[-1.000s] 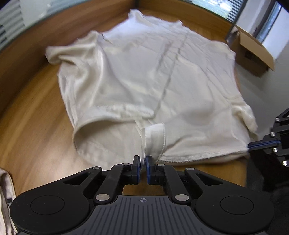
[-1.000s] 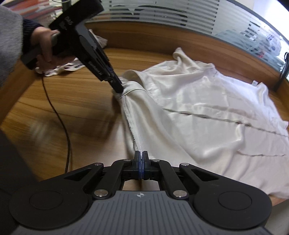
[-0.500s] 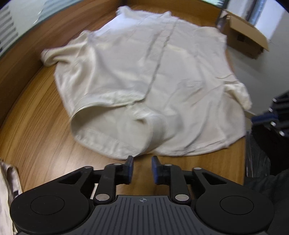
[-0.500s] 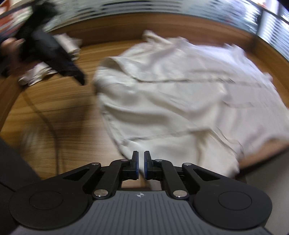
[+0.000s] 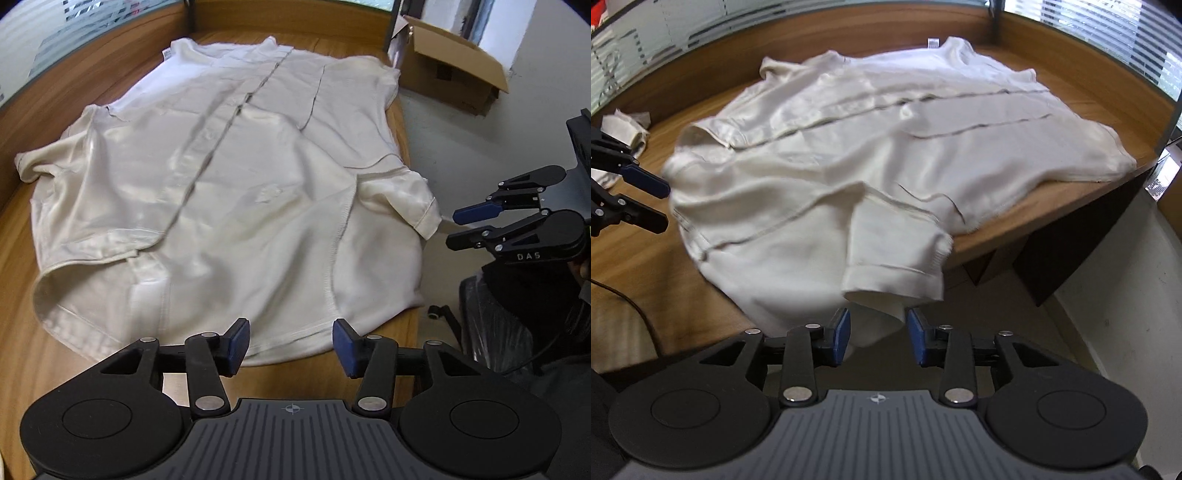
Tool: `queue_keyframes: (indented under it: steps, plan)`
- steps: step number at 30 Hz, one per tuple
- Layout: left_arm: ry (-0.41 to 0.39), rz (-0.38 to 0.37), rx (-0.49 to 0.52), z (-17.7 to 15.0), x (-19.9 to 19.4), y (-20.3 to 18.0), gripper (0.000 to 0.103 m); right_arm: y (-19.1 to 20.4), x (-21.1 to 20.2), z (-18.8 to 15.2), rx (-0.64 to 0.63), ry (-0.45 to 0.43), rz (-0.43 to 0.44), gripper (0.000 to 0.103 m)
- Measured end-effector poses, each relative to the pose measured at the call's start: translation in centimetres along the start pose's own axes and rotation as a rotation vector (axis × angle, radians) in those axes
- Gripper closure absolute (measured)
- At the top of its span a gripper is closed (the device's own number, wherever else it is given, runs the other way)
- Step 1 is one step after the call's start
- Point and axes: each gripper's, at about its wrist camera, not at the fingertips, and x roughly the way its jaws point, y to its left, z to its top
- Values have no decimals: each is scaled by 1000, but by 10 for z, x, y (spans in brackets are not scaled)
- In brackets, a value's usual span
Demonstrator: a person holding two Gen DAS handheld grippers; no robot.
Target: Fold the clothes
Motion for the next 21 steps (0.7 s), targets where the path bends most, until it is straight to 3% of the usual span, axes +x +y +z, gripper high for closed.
queue_keyframes:
  steps: [9,12,13,15,16,21]
  plan:
    - [26,86,-43,8,24,-30,50,-9,33,0,-149,42,72,64]
    - [44,122,-37,9,30,-36,55,-10,37,1,-179,48,103,86]
    - [50,133,-35,9,32,-38,64,-11,36,2,-182,49,110,95]
    - [64,130,-28,7,34,-40,84,-15,33,2,-176,44,131,99]
    - [60,132,-26,6,32,-40,99,-17,30,2,-167,40,144,102]
    - [21,154,-20,1,19,-41,101,-27,7,2,-124,29,216,102]
